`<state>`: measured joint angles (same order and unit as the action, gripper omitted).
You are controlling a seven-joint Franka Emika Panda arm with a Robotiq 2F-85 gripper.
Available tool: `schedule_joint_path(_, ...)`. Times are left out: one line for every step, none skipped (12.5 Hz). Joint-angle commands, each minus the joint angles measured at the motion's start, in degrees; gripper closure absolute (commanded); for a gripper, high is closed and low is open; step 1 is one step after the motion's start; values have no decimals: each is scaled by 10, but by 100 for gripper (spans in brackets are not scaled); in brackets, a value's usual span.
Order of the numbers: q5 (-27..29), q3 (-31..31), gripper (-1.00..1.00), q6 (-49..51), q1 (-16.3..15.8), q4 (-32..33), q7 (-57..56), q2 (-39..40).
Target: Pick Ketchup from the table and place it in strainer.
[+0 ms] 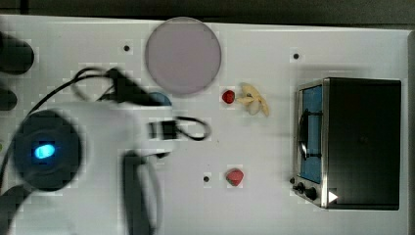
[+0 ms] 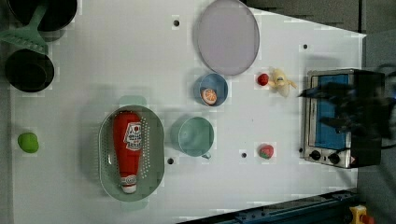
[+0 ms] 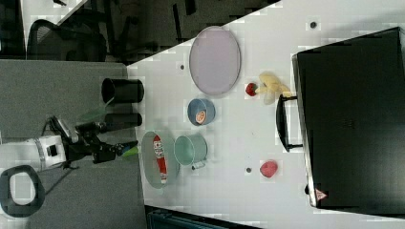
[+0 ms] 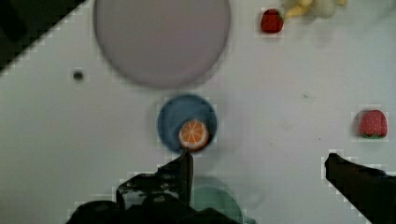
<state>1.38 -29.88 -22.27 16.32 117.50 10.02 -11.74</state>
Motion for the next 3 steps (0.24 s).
schedule_joint_path(18, 91, -100, 58, 26, -33, 24, 6)
schedule_joint_path(18, 111, -100, 80, 25, -51, 20, 7)
schedule_joint_path(18, 123, -100, 98, 26, -70, 20, 8)
